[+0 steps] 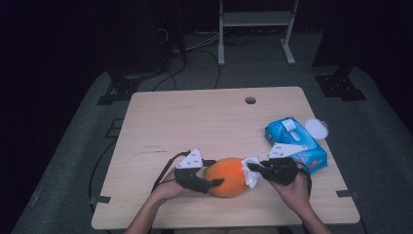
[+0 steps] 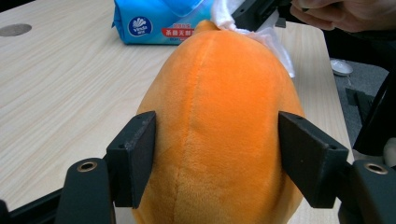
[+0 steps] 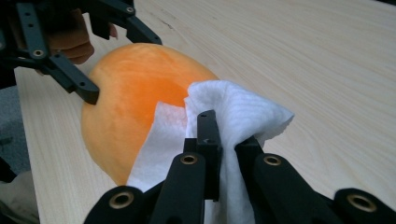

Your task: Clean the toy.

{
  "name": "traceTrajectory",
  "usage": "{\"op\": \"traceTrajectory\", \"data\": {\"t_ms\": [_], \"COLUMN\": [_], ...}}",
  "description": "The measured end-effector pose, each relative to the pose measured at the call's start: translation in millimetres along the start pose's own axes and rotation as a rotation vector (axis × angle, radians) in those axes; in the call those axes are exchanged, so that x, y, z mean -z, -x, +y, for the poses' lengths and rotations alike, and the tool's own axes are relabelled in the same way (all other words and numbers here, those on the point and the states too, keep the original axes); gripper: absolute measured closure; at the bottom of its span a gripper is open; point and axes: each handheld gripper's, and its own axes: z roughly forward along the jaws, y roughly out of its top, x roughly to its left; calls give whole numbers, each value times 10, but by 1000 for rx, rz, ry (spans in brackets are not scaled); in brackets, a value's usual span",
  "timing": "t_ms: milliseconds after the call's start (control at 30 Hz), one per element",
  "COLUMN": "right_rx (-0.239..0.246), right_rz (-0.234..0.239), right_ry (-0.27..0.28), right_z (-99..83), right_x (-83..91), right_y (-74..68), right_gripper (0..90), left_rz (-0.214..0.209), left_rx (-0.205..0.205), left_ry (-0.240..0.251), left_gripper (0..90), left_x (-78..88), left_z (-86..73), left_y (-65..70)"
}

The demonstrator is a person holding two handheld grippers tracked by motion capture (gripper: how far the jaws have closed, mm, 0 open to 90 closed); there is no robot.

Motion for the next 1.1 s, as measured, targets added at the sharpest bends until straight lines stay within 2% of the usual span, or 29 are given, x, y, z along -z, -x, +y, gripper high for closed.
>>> {"op": "traceTrajectory", "data": {"t_ms": [200, 300, 400, 533, 633, 733, 800, 867, 933, 1000, 1067, 1100], "right_rx": [-31, -19, -7, -49, -71, -46, -40, -16, -27, -47, -51, -54], "right_rz": [8, 23, 24, 19, 22, 31, 62, 57, 65, 80, 82, 76], "right_ry": [21, 51, 50, 34, 34, 52, 72, 61, 56, 52, 52, 48], "right_z": [26, 73, 82, 12, 0, 51, 83, 97, 71, 44, 26, 19], "right_x": [2, 21, 21, 13, 25, 44, 63, 56, 41, 39, 43, 43], "right_y": [30, -23, -41, 61, 68, 4, -46, -83, -56, -4, 38, 59], "right_gripper": [849, 849, 849, 850, 850, 850, 850, 850, 851, 851, 851, 851], "left_rz": [-18, -31, -42, -58, -83, -84, -102, -110, -105, -66, -64, -71], "left_rx": [-20, -38, -38, -36, -50, -78, -77, -75, -44, -7, 40, 37], "left_ry": [-3, -7, -9, -9, -19, -36, -29, -23, -5, -10, -29, -20], "left_gripper": [311, 308, 308, 307, 289, 273, 273, 255, 215, 189, 211, 235], "left_x": [-34, -42, -28, -22, -51, -65, -58, -41, -17, -18, -55, -62], "left_z": [11, 17, 8, 6, 42, 73, 75, 80, 91, 102, 83, 74], "left_y": [53, 83, 74, 85, 144, 193, 196, 183, 143, 101, 81, 86]}}
